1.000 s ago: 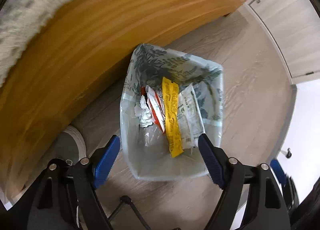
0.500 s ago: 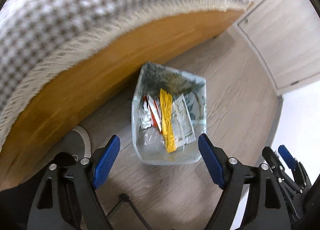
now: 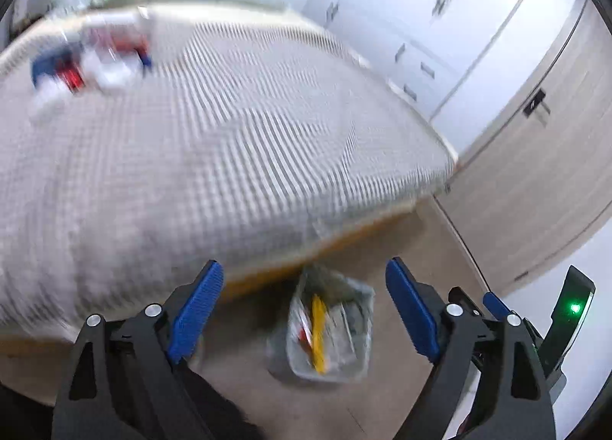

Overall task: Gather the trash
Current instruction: 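Move both open tools from the wastebasket back to the bed, then grasp the clear plastic bag with the left tool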

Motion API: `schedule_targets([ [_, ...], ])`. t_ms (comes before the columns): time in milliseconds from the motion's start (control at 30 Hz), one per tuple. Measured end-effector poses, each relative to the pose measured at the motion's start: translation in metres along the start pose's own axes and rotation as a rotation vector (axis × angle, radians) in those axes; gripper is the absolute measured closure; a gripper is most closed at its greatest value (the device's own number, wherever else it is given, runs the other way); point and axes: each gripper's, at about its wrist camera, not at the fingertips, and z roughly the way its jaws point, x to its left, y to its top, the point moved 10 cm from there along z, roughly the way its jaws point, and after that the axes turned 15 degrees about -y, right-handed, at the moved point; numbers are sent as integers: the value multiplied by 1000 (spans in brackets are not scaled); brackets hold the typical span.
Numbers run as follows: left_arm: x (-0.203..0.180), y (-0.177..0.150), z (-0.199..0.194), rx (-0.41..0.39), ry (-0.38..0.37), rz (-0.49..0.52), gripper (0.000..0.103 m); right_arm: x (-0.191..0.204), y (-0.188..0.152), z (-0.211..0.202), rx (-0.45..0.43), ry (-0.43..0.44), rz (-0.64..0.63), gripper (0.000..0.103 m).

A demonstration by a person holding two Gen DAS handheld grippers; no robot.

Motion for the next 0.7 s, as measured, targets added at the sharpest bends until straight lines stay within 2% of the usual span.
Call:
schedule_targets([
  [67,13,24,-24,-46,29,48,17,24,17,-18,-51,41,14,35],
  [233,71,70,-74,-132,163,132,16,94,47,-60,-159,159,17,32],
  [367,146,104,-106,-238,262,75,14,164,58,-76,-194,245,-16,27],
  [500,226,137,-128,-306,372,-38,14,227,71,-73,-209,234,-84,27],
  [633,299,167,-138,-270,486,-43,14,268,89,-70,-190,282,-34,27],
  [700,332,172,-143,-255,490,-92,14,296,99,-66,-199,305,-27,27],
])
